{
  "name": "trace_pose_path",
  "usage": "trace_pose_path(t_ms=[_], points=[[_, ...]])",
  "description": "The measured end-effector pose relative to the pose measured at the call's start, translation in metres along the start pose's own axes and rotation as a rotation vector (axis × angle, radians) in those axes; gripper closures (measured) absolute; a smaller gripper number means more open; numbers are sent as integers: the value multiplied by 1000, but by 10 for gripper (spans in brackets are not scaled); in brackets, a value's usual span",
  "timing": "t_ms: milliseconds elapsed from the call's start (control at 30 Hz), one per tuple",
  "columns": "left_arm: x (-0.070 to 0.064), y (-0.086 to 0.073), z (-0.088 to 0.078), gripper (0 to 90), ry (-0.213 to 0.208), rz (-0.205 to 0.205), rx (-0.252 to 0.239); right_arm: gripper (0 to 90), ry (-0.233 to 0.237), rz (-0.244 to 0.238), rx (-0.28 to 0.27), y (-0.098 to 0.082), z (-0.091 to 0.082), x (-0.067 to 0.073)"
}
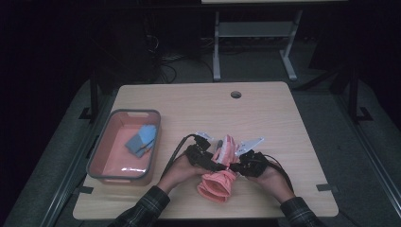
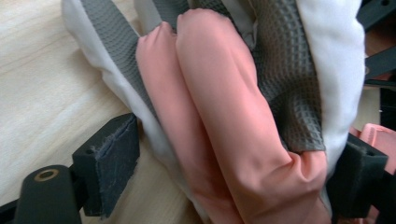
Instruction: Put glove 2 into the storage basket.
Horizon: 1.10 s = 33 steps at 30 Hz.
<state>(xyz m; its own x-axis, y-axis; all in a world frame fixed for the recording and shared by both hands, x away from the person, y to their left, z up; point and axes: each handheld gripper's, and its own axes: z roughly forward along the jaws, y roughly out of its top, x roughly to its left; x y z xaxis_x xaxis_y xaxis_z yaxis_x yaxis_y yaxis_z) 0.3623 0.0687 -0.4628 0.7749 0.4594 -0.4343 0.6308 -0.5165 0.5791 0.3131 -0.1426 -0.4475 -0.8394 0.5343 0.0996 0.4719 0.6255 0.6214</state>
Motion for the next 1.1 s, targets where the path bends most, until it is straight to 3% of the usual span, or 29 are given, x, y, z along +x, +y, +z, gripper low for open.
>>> trace_pose_path(t_ms=[167,433,633,800,967,1100], points=[[2,1,2,213,-52,7,8,900,-2,3,0,0,1,1],[4,2,2,341,-105,-22,21,900,-2,3,1,0,1,1],[1,3,0,481,-97,-12,32,900,-3,2,-2,-1,1,0],[1,3,-3,544,-99,-12,21,895,11,6,-26,-4,-2,-2],[1,4,-6,567,-98,-2,24,764,29,37,-73,-10,-18,-5],[1,4,-7,575,-98,-5,16,708,12,60,-94,-22,-34,-8]])
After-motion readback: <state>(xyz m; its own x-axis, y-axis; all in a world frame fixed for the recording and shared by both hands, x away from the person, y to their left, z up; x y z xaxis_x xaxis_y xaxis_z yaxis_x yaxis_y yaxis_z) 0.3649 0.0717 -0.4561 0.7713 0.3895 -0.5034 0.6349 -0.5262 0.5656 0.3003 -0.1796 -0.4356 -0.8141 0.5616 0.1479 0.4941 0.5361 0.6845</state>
